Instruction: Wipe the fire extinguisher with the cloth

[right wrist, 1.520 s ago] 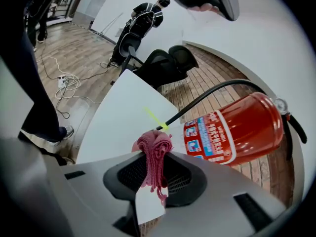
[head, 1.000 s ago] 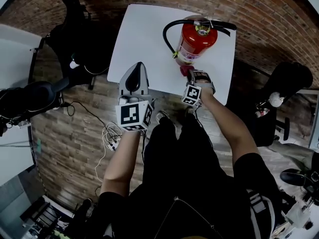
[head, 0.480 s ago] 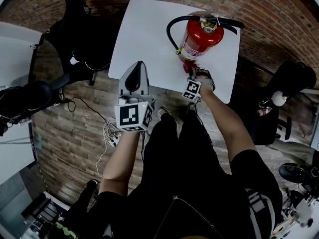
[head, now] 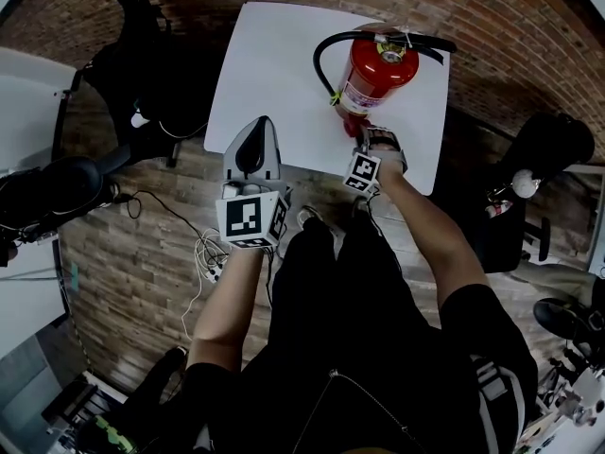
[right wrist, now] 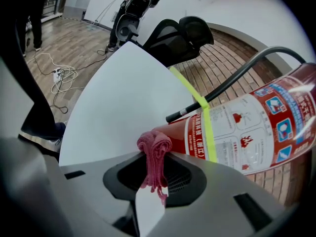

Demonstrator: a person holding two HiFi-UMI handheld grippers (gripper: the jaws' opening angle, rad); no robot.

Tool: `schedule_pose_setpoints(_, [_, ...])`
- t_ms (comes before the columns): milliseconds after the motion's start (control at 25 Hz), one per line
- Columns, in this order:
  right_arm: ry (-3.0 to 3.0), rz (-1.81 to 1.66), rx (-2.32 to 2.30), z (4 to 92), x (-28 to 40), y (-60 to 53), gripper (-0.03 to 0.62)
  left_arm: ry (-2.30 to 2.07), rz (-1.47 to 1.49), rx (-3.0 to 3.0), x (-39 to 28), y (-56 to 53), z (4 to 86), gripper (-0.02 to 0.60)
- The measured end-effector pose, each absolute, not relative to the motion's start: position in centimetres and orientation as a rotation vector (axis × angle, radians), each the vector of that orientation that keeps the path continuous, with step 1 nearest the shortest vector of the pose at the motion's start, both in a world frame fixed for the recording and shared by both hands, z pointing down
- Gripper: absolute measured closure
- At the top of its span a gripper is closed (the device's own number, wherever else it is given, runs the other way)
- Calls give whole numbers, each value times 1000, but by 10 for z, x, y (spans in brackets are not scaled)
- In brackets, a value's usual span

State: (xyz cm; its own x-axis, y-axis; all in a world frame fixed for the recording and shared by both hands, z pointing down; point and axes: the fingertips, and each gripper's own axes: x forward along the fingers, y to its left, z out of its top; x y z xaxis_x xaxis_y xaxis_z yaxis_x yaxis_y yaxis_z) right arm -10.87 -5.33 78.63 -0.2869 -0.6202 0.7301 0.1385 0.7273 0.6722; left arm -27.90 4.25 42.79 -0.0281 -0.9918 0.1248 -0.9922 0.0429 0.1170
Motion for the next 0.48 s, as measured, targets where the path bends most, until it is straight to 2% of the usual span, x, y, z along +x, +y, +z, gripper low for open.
schedule_pose_setpoints(480, [-1720, -823, 439, 715, -103, -54, 493, -2132, -41, 2130, -272, 42, 399, 572])
